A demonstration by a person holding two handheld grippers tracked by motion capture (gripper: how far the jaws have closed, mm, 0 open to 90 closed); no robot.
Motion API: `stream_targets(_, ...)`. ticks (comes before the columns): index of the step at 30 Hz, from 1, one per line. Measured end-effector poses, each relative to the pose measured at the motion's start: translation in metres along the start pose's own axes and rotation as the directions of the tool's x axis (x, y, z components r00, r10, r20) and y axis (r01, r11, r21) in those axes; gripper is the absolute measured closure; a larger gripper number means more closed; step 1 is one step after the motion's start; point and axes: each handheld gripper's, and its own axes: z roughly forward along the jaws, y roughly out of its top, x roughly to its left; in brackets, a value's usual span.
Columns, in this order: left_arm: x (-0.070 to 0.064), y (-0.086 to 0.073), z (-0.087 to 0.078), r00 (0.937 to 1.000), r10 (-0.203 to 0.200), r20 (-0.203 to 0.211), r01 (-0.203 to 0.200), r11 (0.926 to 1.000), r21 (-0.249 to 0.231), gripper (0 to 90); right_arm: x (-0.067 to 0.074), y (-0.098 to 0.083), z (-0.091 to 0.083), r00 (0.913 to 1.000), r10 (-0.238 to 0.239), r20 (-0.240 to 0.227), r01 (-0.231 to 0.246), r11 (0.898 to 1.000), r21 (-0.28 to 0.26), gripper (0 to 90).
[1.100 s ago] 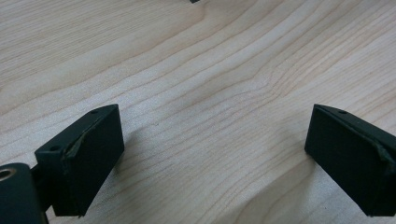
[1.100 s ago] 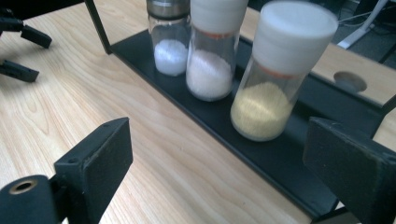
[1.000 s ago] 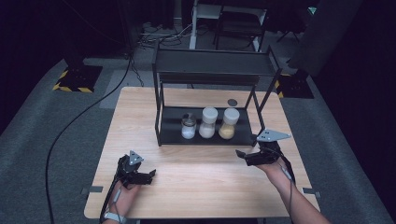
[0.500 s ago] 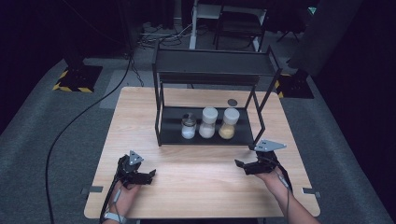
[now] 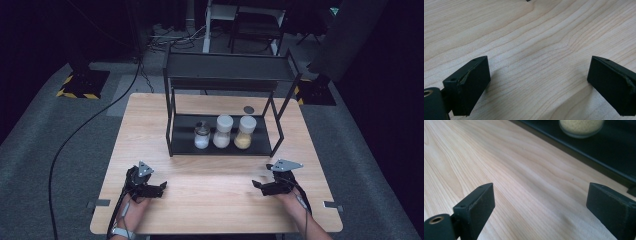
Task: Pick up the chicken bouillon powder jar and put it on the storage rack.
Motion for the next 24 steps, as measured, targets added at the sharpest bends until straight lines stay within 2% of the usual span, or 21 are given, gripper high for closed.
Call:
stream_targets(9, 0.000, 0.000, 0.000, 1.0000, -0.001, -0.001, 0.001, 1.0000, 0.000, 4.5, 0.004, -0.007, 0.007, 0.9999, -0.005, 0.012, 0.004, 0.999, 0.033, 8.2)
stream_targets(12, 0.000, 0.000, 0.000, 1.0000, -0.001, -0.001, 0.001, 1.0000, 0.000, 4.5, 0.006, -0.007, 0.011, 0.9998, -0.010, 0.018, 0.009, 0.998, 0.066, 7.7)
stream_targets(17, 0.000, 0.000, 0.000, 1.0000, -0.001, -0.002, 0.001, 1.0000, 0.000, 4.5, 0.006, -0.007, 0.011, 0.9999, 0.001, 0.016, -0.002, 0.998, 0.068, 7.5)
stream_targets(24, 0.000, 0.000, 0.000, 1.0000, -0.001, -0.001, 0.001, 1.0000, 0.000, 4.5, 0.003, -0.007, 0.011, 1.0000, -0.008, 0.003, 0.008, 0.997, 0.070, 6.6)
